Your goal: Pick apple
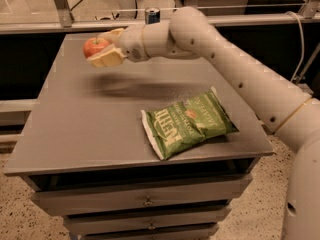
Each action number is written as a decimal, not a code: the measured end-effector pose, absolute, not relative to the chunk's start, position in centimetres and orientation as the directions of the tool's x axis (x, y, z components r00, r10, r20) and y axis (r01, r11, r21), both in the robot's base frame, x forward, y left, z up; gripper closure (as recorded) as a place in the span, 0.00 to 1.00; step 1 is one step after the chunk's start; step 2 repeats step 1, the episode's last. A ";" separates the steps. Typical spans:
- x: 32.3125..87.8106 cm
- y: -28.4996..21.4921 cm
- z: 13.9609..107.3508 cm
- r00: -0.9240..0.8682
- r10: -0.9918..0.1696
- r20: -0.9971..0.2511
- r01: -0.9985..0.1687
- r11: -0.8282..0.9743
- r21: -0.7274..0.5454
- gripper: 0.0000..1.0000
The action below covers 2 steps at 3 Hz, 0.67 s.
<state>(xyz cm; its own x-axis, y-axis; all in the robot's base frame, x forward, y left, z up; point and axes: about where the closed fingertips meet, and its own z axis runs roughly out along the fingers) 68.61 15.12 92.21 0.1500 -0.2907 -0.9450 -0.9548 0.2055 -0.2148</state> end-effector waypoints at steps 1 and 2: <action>68.6 13.1 92.0 0.142 -0.299 -0.944 -0.953 0.218 -0.213 1.00; 68.6 13.1 92.0 0.142 -0.299 -0.944 -0.953 0.218 -0.213 1.00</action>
Offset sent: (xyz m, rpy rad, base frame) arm 0.0000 0.0000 0.0000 0.0000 0.0000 0.0000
